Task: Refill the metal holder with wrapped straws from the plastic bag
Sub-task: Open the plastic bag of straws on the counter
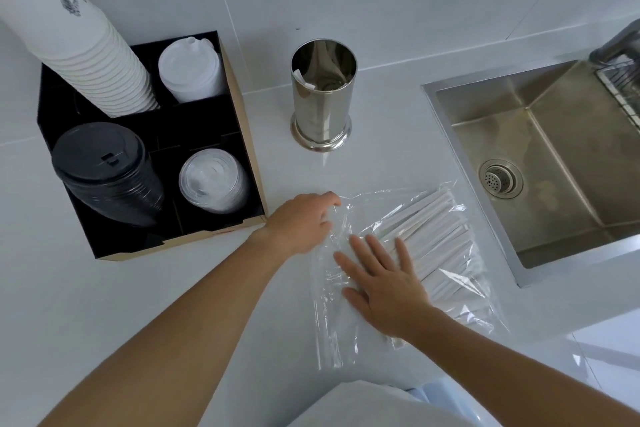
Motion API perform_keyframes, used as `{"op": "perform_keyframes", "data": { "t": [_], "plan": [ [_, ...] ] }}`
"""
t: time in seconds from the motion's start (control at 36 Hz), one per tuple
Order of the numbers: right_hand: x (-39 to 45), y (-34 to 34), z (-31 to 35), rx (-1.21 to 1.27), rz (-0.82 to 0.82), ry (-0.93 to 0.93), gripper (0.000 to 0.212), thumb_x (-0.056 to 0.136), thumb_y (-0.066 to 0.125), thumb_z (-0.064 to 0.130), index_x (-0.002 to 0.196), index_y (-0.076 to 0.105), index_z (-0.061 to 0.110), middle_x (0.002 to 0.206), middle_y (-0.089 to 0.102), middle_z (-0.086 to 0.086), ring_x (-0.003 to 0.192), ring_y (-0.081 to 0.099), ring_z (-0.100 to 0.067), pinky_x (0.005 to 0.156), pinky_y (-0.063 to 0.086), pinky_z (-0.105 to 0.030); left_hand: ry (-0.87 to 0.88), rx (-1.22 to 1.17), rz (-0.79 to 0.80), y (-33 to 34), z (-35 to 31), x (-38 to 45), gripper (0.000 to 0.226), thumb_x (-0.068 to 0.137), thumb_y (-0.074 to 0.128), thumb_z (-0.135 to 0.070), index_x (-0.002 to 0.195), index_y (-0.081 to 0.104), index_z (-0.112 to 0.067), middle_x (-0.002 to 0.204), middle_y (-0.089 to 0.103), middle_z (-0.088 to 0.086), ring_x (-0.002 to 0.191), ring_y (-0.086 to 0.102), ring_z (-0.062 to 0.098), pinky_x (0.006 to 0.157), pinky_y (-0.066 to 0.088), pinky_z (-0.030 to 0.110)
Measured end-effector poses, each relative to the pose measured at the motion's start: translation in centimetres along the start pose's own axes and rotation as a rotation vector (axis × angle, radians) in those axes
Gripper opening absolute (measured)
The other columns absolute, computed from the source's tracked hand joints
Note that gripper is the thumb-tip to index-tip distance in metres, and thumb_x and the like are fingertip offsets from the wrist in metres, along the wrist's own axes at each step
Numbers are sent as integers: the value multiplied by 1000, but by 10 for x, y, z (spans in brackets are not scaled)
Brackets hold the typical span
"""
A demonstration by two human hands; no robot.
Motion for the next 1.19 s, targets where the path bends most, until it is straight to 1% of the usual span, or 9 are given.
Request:
{"op": "perform_keyframes", "data": {
  "t": [0.08,0.19,0.42,0.5,0.64,0.78,0.94,1.11,1.19],
  "plan": [
    [-5,-3,2,8,-6,9,59,97,9,60,153,0,43,163,-8,4,150,-8,-27,113,-14,-62,16,134,35,-2,-4,2,18,90,48,-15,98,64,-21,90,51,-5,90,53,22,79,47,35],
    [-20,1,5,46,-21,15,56,98,22,52,152,24,37,162,19,1,148,15,-32,113,0,-67,23,109,4,-5,-1,-2,21,87,44,-9,84,63,-18,87,58,-2,84,52,21,70,44,33],
    [-24,11,3,54,-13,10,57,99,12,56,154,9,40,164,5,3,150,0,-29,113,-5,-63,-23,-80,-111,-1,11,-13,11,88,57,-13,86,67,-17,76,59,-9,72,54,16,62,40,24],
    [-25,10,3,48,-11,3,57,98,13,56,153,10,40,164,5,3,150,1,-29,113,-7,-63,-38,-83,-103,3,8,-14,9,84,62,-28,84,65,-19,82,64,-7,80,59,16,69,48,28],
    [-28,1,2,117,-73,-18,57,98,20,51,153,22,33,160,25,-3,147,21,-31,115,3,-60,-150,-74,-162,13,-1,-14,36,81,59,-53,79,66,-18,84,64,-5,81,60,15,72,49,29],
    [-30,6,-5,180,-126,56,71,94,13,60,155,12,24,163,10,1,150,6,-22,119,-9,-43,-203,-80,-257,23,-10,-17,33,84,60,-41,66,63,-13,72,59,-2,75,59,20,67,50,32],
    [-23,22,3,98,-116,161,85,87,7,76,155,-3,25,157,-16,7,143,-23,-13,117,-15,-48,-248,-184,-291,27,-8,-21,14,77,65,-18,66,66,-11,71,67,-1,73,62,19,68,53,31],
    [-22,26,3,78,-143,163,85,89,11,76,155,2,23,159,-10,5,146,-15,-17,117,-10,-51,-231,-391,-317,21,11,-28,20,72,71,-3,72,65,-22,71,65,-11,63,61,1,57,42,4],
    [-22,26,4,89,-147,166,85,89,15,75,155,7,22,160,-3,4,147,-9,-16,118,-7,-51,-220,-450,-318,18,18,-31,24,74,70,1,76,65,-23,73,63,-12,60,57,-2,57,42,4]
  ]
}}
Point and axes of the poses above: each hand's wrist, its own x-axis towards the middle knuckle, its own y-axis out of the palm, z = x × y, the point moved 2 cm from there along x, towards the middle knuckle
